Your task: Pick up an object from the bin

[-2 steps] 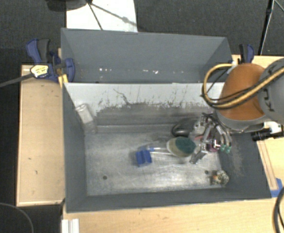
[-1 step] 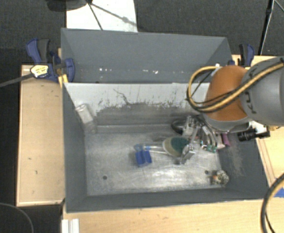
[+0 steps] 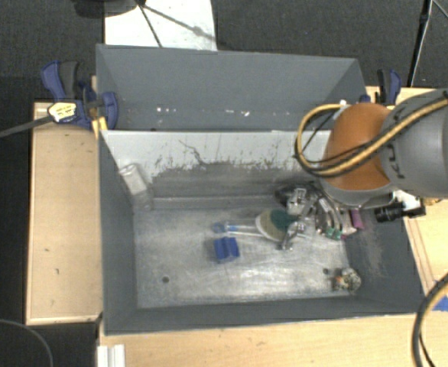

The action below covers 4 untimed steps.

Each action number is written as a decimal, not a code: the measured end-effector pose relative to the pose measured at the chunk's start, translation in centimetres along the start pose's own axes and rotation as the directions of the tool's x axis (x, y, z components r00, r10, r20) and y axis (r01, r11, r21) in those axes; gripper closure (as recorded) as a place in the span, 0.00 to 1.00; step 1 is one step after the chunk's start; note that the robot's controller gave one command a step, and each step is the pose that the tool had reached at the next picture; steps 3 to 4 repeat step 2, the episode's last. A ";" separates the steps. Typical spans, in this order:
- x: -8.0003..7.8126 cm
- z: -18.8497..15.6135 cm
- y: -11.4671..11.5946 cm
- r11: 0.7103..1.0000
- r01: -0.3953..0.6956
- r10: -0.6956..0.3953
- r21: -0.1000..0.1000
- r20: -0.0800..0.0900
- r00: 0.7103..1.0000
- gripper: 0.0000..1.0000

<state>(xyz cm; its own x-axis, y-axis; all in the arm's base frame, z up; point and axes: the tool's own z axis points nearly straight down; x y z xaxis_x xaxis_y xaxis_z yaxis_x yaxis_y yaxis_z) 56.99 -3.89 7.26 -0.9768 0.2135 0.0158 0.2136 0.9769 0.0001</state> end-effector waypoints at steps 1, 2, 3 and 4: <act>0.0 -15.8 -0.5 1.000 -0.005 0.006 -0.002 0.026 1.000 1.00; 2.4 -15.5 3.0 0.863 0.505 -0.505 0.007 0.013 0.863 1.00; 2.4 -15.5 3.0 0.863 0.505 -0.505 0.007 0.013 0.863 1.00; 2.4 -15.5 3.0 0.863 0.505 -0.505 0.007 0.013 0.863 1.00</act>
Offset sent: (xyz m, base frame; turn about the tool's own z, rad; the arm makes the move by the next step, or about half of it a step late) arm -0.0007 -0.0055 0.1527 0.0141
